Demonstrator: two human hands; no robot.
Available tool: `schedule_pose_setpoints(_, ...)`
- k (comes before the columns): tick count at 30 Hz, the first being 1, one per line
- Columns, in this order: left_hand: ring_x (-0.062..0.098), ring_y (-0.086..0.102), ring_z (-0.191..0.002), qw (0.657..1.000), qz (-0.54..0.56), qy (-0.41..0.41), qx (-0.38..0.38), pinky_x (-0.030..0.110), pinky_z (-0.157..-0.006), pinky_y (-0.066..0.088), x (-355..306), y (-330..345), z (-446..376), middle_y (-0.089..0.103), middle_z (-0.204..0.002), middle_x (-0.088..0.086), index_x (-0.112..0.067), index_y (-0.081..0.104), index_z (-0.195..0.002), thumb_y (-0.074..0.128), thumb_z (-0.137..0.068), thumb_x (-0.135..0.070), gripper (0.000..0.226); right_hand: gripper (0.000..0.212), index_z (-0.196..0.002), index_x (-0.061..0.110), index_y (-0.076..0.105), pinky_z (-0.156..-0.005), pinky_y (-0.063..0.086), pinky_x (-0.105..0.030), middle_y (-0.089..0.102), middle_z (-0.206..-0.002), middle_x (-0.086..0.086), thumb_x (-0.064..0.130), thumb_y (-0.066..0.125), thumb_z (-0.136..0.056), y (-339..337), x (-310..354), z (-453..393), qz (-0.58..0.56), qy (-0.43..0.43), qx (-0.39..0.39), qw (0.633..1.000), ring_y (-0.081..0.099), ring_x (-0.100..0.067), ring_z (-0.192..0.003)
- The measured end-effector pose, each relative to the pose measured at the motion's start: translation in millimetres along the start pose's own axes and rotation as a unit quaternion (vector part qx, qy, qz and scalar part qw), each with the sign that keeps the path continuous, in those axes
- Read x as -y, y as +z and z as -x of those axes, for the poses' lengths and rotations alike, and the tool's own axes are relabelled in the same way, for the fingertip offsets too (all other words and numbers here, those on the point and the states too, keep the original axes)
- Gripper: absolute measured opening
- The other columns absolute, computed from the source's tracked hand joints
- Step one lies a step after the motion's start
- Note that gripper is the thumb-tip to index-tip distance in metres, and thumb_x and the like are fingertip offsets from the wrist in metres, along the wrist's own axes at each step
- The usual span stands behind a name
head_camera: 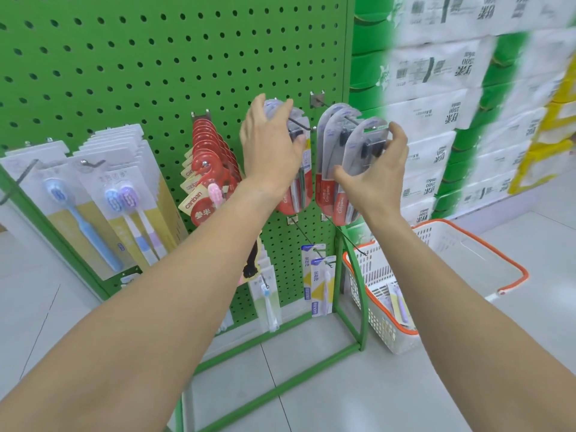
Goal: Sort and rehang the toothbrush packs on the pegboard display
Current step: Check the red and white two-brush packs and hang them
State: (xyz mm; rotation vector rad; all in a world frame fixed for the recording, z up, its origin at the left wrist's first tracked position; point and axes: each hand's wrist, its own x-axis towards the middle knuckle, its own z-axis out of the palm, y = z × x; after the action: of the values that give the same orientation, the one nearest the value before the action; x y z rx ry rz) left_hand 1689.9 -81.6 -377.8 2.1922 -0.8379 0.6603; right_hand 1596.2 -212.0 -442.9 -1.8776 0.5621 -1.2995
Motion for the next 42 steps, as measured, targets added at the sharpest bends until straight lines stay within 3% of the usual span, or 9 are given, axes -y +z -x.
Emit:
schedule_pose_setpoints(5,0.035,0.035,-0.143,0.989,0.08,0.072,-0.102,0.049,-0.118,0.031,-16,-8,33,0.039,-0.148,0.022,-0.009,0.05,-0.142,0.062,-0.086,-0.015,0.058,0.099,-0.151,0.015,0.03,-0.106,0.048,-0.036,0.044,-0.138,-0.008,0.026,0.085,-0.069,-7,-2,6,-0.037,0.0,-0.029,0.999,0.052,-0.015,-0.121)
schedule_pose_setpoints(8,0.027,0.058,-0.106,0.953,0.166,0.179,-0.18,0.04,-0.093,0.049,-24,-14,60,0.06,-0.11,0.015,0.0,0.066,-0.105,0.057,-0.082,0.0,0.025,0.1,-0.149,0.018,0.031,-0.106,0.049,-0.04,0.046,-0.138,-0.008,0.033,0.087,-0.067,-12,-6,17,-0.05,-0.008,-0.044,0.998,0.052,-0.02,-0.126)
schedule_pose_setpoints(10,0.019,0.058,-0.084,0.951,0.209,0.192,-0.118,0.036,-0.074,0.05,-24,-16,82,0.063,-0.092,0.008,-0.001,0.066,-0.093,0.054,-0.087,0.003,0.014,0.102,-0.149,0.018,0.031,-0.107,0.047,-0.041,0.047,-0.14,-0.008,0.04,0.088,-0.068,-18,-7,31,-0.052,-0.007,-0.048,0.997,0.05,-0.02,-0.129)
schedule_pose_setpoints(18,0.004,0.065,-0.107,0.935,0.273,-0.095,0.204,0.032,-0.097,0.052,9,1,203,0.063,-0.125,-0.009,-0.022,0.042,-0.145,0.041,-0.106,-0.042,0.044,0.097,-0.143,0.021,0.042,-0.096,0.033,-0.001,0.05,-0.129,0.013,0.031,0.096,-0.064,-32,-17,135,-0.065,0.103,0.125,0.985,0.049,0.004,-0.115)
schedule_pose_setpoints(25,0.012,0.055,-0.062,0.868,0.351,-0.293,0.193,0.043,-0.06,0.05,76,14,313,0.059,-0.065,0.004,-0.015,0.063,-0.084,0.054,-0.101,-0.04,0.032,0.105,-0.148,0.031,0.037,-0.1,0.038,-0.005,0.046,-0.134,0.022,0.054,0.086,-0.059,-20,-51,274,-0.061,0.178,0.287,0.939,0.045,0.013,-0.126)
schedule_pose_setpoints(28,0.013,0.054,-0.06,0.867,0.302,-0.331,0.219,0.049,-0.057,0.05,113,14,358,0.059,-0.065,0.014,-0.006,0.065,-0.083,0.055,-0.096,-0.057,0.053,0.107,-0.148,0.034,0.04,-0.1,0.048,-0.019,0.055,-0.134,0.018,0.045,0.095,-0.057,-18,-68,322,-0.063,0.232,0.369,0.898,0.054,0.004,-0.123)
schedule_pose_setpoints(32,0.018,0.067,-0.07,0.837,0.295,-0.404,0.222,0.047,-0.067,0.055,143,5,398,0.071,-0.077,0.009,-0.008,0.071,-0.09,0.058,-0.098,-0.046,0.041,0.064,-0.131,0.048,0.049,-0.077,0.058,-0.031,0.069,-0.1,0.016,0.029,0.084,-0.081,-18,-81,352,-0.07,0.283,0.425,0.857,0.07,-0.012,-0.086)
schedule_pose_setpoints(36,0.025,0.075,-0.08,0.794,0.325,-0.464,0.221,0.038,-0.068,0.062,159,2,426,0.078,-0.088,0.008,-0.008,0.072,-0.1,0.061,-0.1,-0.019,0.015,0.054,-0.131,0.033,0.054,-0.065,0.053,-0.026,0.069,-0.092,0.003,0.018,0.08,-0.087,-18,-89,373,-0.073,0.321,0.441,0.835,0.068,-0.014,-0.069)
schedule_pose_setpoints(42,0.028,0.076,-0.079,0.744,0.347,-0.522,0.231,0.037,-0.068,0.063,174,3,453,0.078,-0.09,0.01,-0.009,0.07,-0.106,0.063,-0.099,-0.02,0.016,0.053,-0.13,0.026,0.054,-0.062,0.052,-0.021,0.071,-0.094,0.0,0.016,0.082,-0.086,-22,-97,398,-0.052,0.356,0.488,0.795,0.065,-0.005,-0.064)
